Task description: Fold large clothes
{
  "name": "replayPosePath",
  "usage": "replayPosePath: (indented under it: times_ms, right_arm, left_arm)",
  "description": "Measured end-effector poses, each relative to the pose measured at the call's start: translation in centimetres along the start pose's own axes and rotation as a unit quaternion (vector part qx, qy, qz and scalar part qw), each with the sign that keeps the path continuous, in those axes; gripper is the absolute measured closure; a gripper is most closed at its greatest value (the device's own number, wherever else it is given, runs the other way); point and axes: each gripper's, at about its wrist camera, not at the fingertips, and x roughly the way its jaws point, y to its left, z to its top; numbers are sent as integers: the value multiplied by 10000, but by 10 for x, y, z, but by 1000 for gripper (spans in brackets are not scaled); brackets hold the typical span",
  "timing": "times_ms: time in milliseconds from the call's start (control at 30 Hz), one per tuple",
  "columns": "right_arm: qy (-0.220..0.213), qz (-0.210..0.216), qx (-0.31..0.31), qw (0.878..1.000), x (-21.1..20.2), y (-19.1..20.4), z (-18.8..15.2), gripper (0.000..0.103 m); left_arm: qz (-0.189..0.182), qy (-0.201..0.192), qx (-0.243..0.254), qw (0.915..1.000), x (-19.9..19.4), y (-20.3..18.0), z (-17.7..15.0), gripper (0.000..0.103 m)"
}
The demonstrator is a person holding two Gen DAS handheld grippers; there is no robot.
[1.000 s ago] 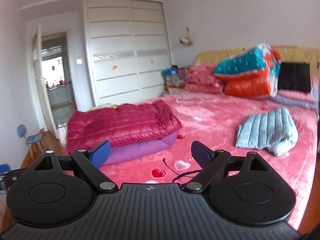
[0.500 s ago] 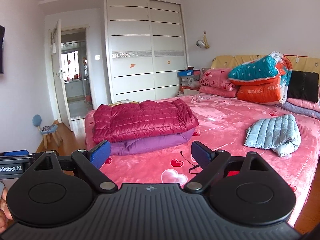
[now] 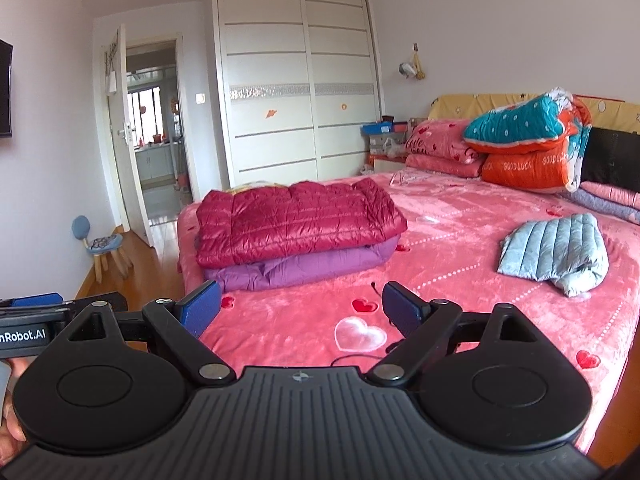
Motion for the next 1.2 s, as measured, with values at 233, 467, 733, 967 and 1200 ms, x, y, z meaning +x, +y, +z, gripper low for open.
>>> replayPosePath:
  times_ms: [233,467,733,967,1200]
  right_arm:
    - [368,134,36,9992,14,-2,-7,0]
    - [537,138,11,9985,26,-3,-9,0]
    - [664,158,-4,9977,31,-5,-11,0]
    - [676,336,-11,9971,26,-7,-12,0]
    - [682,369,-4,9970,25,-11,-13,0]
  left_arm:
    - [81,115,4,9999,5,1,-8,1]
    - [136,204,33,9997,8,-1,-13,1]
    - [224,224,106,9994,11,-2,-16,1]
    - [440,230,165,9986,14,-1,-19,1]
    - [544,250,245,9979,16,-3,-20,1]
